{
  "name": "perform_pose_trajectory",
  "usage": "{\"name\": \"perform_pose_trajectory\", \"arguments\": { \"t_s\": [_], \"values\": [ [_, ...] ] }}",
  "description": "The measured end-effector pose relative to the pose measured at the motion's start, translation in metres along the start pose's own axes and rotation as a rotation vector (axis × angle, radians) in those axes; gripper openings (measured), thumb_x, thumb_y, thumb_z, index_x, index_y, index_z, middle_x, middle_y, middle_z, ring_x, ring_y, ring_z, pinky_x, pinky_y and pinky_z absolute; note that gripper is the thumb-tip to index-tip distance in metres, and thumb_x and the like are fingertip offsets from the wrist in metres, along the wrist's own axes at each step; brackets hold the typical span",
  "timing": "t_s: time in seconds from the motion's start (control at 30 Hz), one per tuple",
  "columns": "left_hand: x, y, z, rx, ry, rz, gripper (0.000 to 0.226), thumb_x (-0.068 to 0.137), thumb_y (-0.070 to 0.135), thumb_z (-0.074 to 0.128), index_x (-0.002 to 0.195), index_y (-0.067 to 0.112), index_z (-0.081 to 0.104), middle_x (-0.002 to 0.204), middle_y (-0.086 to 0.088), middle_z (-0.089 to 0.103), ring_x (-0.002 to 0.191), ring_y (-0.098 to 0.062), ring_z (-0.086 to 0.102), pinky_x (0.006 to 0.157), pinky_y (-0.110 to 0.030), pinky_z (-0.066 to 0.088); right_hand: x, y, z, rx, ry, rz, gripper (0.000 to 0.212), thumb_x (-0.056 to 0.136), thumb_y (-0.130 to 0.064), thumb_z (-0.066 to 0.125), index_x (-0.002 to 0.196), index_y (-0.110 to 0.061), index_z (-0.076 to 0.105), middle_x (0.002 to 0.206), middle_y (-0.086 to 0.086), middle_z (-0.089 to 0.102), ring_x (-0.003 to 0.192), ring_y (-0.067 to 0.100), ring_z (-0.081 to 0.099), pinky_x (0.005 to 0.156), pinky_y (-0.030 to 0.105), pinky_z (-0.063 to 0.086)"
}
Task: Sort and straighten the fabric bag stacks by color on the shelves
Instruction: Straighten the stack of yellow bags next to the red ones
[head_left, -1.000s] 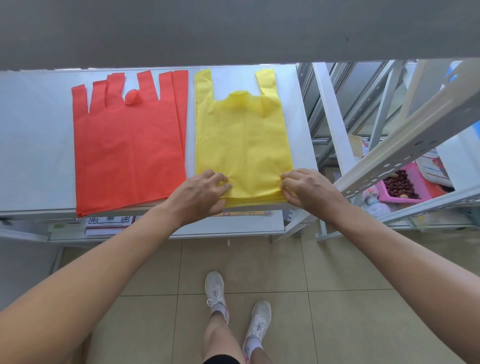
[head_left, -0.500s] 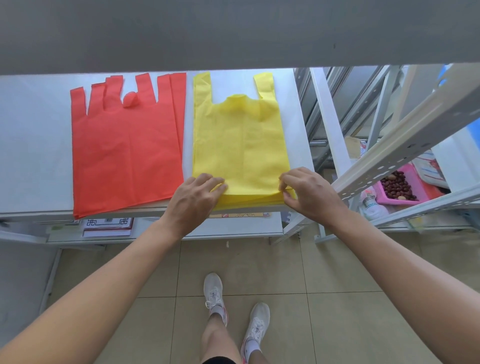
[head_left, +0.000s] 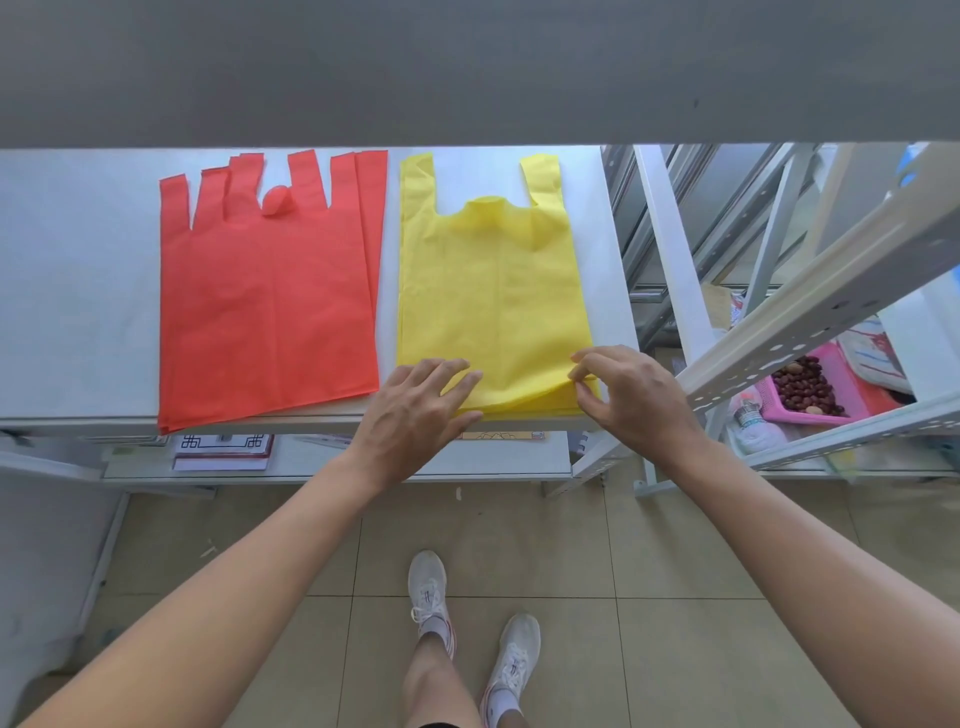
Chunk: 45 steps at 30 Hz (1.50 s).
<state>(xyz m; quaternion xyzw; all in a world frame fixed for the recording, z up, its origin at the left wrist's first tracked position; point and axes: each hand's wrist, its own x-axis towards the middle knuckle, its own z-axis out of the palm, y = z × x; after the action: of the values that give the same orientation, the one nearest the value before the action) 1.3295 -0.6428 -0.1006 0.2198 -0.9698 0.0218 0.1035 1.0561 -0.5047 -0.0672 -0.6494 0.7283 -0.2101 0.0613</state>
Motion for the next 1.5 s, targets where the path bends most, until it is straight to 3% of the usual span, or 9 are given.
{"name": "perform_pose_trajectory", "arguments": {
  "t_s": [0.1,0.23,0.47,0.57,0.73,0.97,1.1,1.3,1.5],
  "values": [
    [0.008,0.01,-0.001,-0.038,0.015,0.001,0.047,0.101,0.048,0.062,0.136,0.016,0.065,0.138,-0.006,0.063,0.122,-0.028,0.058,0.092,-0.044,0.05,0.005,-0.005,0.0,0.033,0.023,0.027,0.003,0.091,-0.015,0.071,0.092,-0.018,0.07,0.108,-0.004,0.075,0.104,0.021,0.068,0.079,0.04,0.057],
    [0.014,0.011,0.005,-0.045,0.082,0.001,0.02,0.101,0.023,0.062,0.117,0.019,0.072,0.13,-0.003,0.069,0.114,-0.03,0.064,0.085,-0.042,0.051,0.005,-0.005,0.001,0.045,0.06,0.06,0.003,0.092,-0.018,0.072,0.093,-0.02,0.071,0.107,-0.01,0.074,0.107,0.016,0.065,0.074,0.037,0.057],
    [-0.005,-0.011,0.008,0.015,0.093,0.059,0.032,0.098,0.004,0.055,0.123,0.015,0.07,0.133,-0.007,0.067,0.112,-0.031,0.063,0.08,-0.044,0.05,-0.008,0.009,0.011,-0.063,0.041,-0.03,0.006,0.086,-0.012,0.078,0.086,-0.018,0.076,0.101,-0.008,0.075,0.096,0.02,0.068,0.069,0.038,0.058],
    [-0.014,-0.015,0.009,0.002,0.06,0.085,0.037,0.099,0.006,0.051,0.131,0.015,0.066,0.138,-0.009,0.062,0.117,-0.032,0.06,0.082,-0.045,0.05,-0.011,0.013,0.016,-0.073,0.011,-0.068,0.006,0.085,-0.01,0.077,0.085,-0.016,0.076,0.101,-0.007,0.074,0.093,0.02,0.068,0.071,0.04,0.057],
    [-0.013,-0.023,0.008,-0.108,0.036,0.093,0.034,0.106,0.036,0.051,0.131,0.019,0.068,0.137,-0.004,0.061,0.115,-0.029,0.059,0.085,-0.045,0.054,-0.011,0.016,0.014,-0.077,-0.037,-0.116,0.006,0.085,-0.018,0.077,0.09,-0.017,0.075,0.106,-0.005,0.073,0.097,0.021,0.068,0.073,0.039,0.055],
    [-0.004,-0.038,-0.005,-0.117,-0.027,0.25,0.034,0.097,0.029,0.07,0.129,0.015,0.069,0.135,-0.007,0.063,0.105,-0.028,0.061,0.095,-0.041,0.055,-0.003,0.019,0.009,-0.106,-0.101,-0.191,0.013,0.082,-0.022,0.083,0.091,-0.015,0.075,0.102,-0.002,0.073,0.088,0.026,0.069,0.069,0.041,0.056],
    [0.001,-0.05,-0.016,-0.2,-0.134,0.288,0.035,0.102,0.031,0.064,0.135,0.019,0.065,0.142,-0.003,0.059,0.114,-0.024,0.06,0.1,-0.038,0.053,0.002,0.024,0.007,-0.056,-0.129,-0.197,0.01,0.086,-0.022,0.084,0.092,-0.016,0.079,0.102,-0.001,0.075,0.087,0.028,0.071,0.071,0.044,0.058],
    [0.014,-0.053,-0.025,-0.075,-0.163,0.372,0.046,0.086,0.01,0.076,0.13,0.015,0.067,0.133,-0.007,0.063,0.101,-0.025,0.062,0.082,-0.036,0.059,0.004,0.025,0.007,-0.064,-0.132,-0.21,0.004,0.088,-0.017,0.082,0.091,-0.014,0.081,0.1,0.0,0.077,0.083,0.028,0.072,0.07,0.044,0.059],
    [0.019,-0.039,-0.018,-0.203,-0.089,0.133,0.027,0.094,0.003,0.069,0.118,0.015,0.074,0.12,-0.003,0.069,0.101,-0.027,0.064,0.072,-0.041,0.06,0.004,0.014,0.01,-0.198,-0.162,-0.159,0.018,0.08,-0.008,0.074,0.096,-0.016,0.074,0.1,0.001,0.071,0.079,0.029,0.065,0.064,0.038,0.054]
  ]
}}
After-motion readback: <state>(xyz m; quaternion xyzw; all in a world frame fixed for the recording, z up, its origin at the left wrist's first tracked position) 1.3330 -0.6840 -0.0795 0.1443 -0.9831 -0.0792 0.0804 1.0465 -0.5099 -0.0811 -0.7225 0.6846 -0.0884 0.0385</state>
